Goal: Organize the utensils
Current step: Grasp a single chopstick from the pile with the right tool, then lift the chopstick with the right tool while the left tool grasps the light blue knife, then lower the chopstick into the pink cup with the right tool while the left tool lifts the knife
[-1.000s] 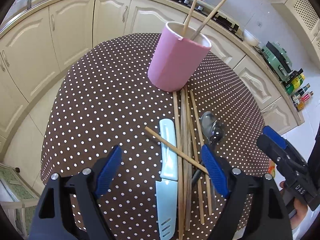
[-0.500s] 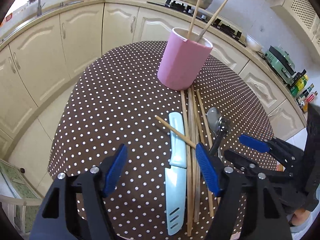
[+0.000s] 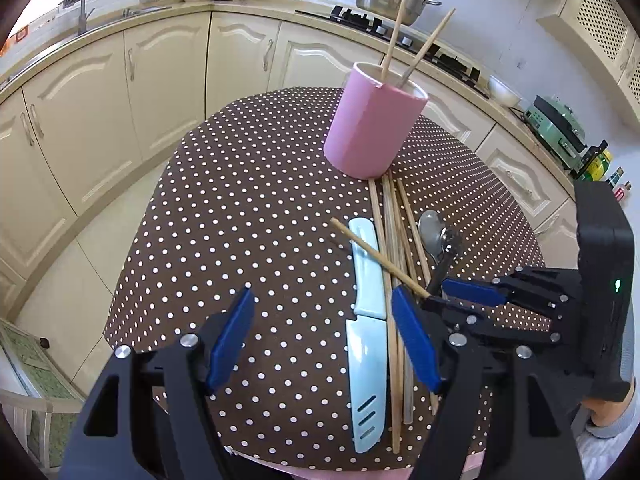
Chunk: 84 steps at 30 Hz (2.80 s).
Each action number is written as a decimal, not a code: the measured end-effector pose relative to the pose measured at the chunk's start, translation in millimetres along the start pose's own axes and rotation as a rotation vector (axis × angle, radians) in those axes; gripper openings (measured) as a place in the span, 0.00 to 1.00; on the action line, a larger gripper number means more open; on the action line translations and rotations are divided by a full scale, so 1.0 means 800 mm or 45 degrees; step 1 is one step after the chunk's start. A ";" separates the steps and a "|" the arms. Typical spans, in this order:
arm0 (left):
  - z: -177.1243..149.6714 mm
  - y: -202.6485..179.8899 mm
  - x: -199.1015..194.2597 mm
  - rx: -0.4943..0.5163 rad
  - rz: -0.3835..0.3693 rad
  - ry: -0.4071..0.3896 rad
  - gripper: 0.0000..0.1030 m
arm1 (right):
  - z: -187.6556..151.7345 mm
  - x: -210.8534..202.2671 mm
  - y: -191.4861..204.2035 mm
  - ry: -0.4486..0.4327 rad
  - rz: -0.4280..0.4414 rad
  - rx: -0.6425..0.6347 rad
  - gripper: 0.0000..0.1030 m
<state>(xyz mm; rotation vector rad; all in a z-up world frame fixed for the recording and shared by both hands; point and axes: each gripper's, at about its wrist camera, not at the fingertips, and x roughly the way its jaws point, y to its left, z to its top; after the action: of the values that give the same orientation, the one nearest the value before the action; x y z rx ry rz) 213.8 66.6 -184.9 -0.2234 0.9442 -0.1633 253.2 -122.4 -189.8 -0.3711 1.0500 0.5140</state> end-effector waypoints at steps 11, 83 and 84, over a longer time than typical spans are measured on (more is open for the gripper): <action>0.002 -0.002 0.002 0.014 -0.029 0.001 0.67 | -0.005 -0.025 -0.018 -0.115 0.021 0.078 0.06; 0.053 -0.070 0.114 0.231 0.211 0.187 0.22 | -0.003 -0.040 -0.138 -0.311 0.229 0.504 0.06; 0.053 -0.068 0.113 0.213 0.201 0.180 0.22 | -0.003 -0.043 -0.139 -0.319 0.230 0.504 0.06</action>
<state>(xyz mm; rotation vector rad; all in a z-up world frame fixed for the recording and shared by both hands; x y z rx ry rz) 298.3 -2.2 -217.8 0.0179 1.0782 -0.1130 300.5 -222.6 -155.4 0.1371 0.9185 0.4861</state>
